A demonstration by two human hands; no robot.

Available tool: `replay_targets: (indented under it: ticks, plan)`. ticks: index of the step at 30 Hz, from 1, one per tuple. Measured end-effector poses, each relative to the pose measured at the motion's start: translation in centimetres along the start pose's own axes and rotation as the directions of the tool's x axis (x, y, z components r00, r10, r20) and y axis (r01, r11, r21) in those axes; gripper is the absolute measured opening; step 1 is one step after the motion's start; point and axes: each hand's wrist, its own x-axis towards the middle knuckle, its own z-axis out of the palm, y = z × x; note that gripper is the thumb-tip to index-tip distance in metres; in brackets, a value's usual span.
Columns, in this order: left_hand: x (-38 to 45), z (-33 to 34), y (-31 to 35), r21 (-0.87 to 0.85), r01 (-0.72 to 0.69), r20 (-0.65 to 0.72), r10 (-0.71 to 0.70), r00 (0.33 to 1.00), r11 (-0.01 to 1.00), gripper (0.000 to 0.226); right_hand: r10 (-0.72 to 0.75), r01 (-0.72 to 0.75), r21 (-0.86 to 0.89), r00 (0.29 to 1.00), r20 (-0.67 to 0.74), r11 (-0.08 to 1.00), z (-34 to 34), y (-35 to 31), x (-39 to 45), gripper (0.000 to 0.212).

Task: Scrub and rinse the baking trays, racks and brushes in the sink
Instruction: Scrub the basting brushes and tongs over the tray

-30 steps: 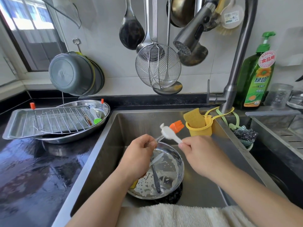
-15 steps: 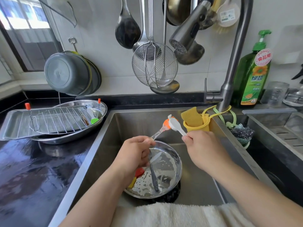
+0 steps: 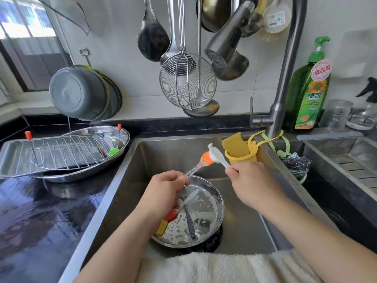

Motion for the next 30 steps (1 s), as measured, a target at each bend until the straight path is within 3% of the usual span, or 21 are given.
replay_targets:
  ticks: [3,9,14,21,27,30]
  plan:
    - [0.0,0.4,-0.1,0.133,-0.054,-0.012,0.056,0.998,0.990,0.029,0.042,-0.042,-0.015,0.999,-0.004,0.999,-0.2,0.2,0.0,0.047]
    - [-0.1,0.0,0.0,0.161,-0.083,-0.042,0.090,0.995,0.984,0.034,0.033,-0.033,0.022,0.999,0.003,0.999,0.2,0.0,0.0,0.045]
    - [0.1,0.4,-0.1,0.253,-0.094,-0.056,0.111,0.992,0.963,0.026,0.012,-0.011,0.009,0.997,-0.076,1.000,-0.2,0.1,0.0,0.046]
    - [0.2,0.3,-0.3,0.057,-0.023,-0.017,0.024,1.000,0.998,0.025,-0.094,0.094,0.003,0.986,0.140,0.996,1.4,-0.6,-0.2,0.043]
    - [-0.1,0.6,0.0,-0.030,-0.058,0.085,0.060,0.995,0.998,0.021,-0.050,0.048,0.052,0.998,0.040,0.998,0.4,-0.1,0.1,0.043]
    - [-0.1,0.6,0.0,-0.053,-0.054,0.095,0.059,0.994,0.997,0.023,-0.159,0.150,0.071,0.978,0.136,0.986,0.7,-0.9,-0.7,0.040]
